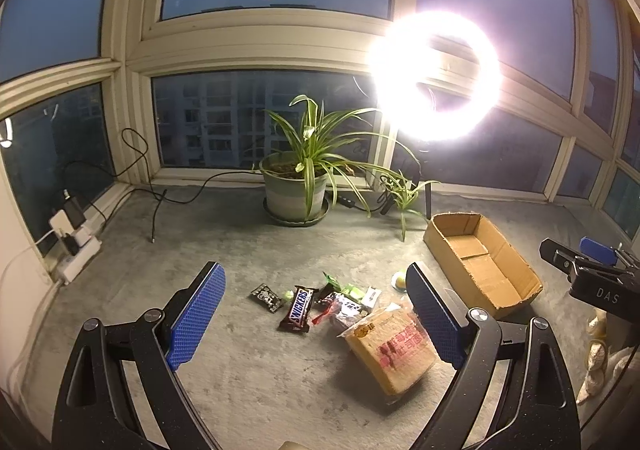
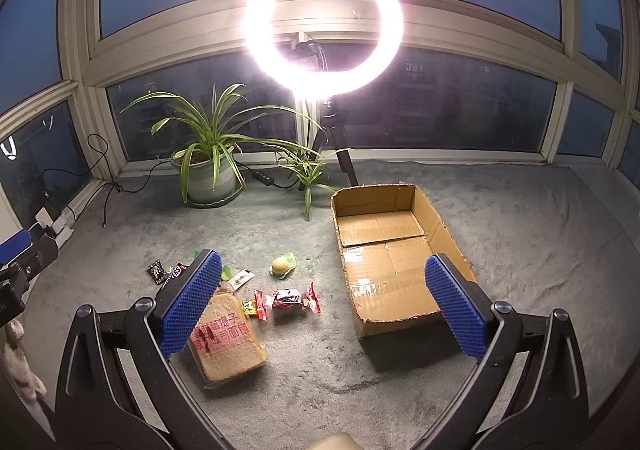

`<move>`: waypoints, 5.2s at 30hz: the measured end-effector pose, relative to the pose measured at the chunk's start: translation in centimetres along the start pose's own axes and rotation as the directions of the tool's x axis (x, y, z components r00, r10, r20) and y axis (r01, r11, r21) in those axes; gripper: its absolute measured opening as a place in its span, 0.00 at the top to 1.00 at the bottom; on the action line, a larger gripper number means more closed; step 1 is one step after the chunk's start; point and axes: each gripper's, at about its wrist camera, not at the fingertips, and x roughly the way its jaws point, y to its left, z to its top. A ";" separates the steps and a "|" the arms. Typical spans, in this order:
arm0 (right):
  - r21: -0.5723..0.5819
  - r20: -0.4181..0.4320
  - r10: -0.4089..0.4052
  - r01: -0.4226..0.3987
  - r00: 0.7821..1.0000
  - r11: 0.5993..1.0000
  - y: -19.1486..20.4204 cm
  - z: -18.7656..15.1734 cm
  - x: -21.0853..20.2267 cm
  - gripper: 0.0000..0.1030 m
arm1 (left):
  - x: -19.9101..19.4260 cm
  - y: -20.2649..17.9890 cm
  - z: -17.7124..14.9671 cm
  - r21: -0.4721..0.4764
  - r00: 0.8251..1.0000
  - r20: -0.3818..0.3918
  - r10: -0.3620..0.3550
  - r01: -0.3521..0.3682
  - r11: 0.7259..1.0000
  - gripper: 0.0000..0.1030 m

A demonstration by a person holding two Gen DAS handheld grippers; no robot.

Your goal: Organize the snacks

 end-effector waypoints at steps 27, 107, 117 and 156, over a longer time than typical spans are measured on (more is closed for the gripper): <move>0.007 -0.013 0.001 -0.001 1.000 1.000 0.1 -0.4 0.3 0.00 | 0.1 -0.3 0.0 0.003 1.000 -0.002 -0.010 0.010 1.000 0.11; 0.213 -0.549 0.593 -0.587 0.590 0.781 4.5 -8.9 19.2 0.42 | 12.9 -2.6 -12.6 -0.281 0.809 -0.405 -0.425 0.332 0.900 0.73; 0.241 -0.533 0.623 -0.603 0.572 0.760 4.2 -8.6 18.2 0.50 | 11.9 -3.5 -11.4 -0.186 0.848 -0.383 -0.367 0.318 0.930 0.73; 0.268 -0.325 0.524 -0.455 0.787 0.849 -12.3 -0.2 12.8 0.50 | 11.9 -17.9 -2.2 -0.010 0.824 -0.272 -0.498 0.515 0.857 0.73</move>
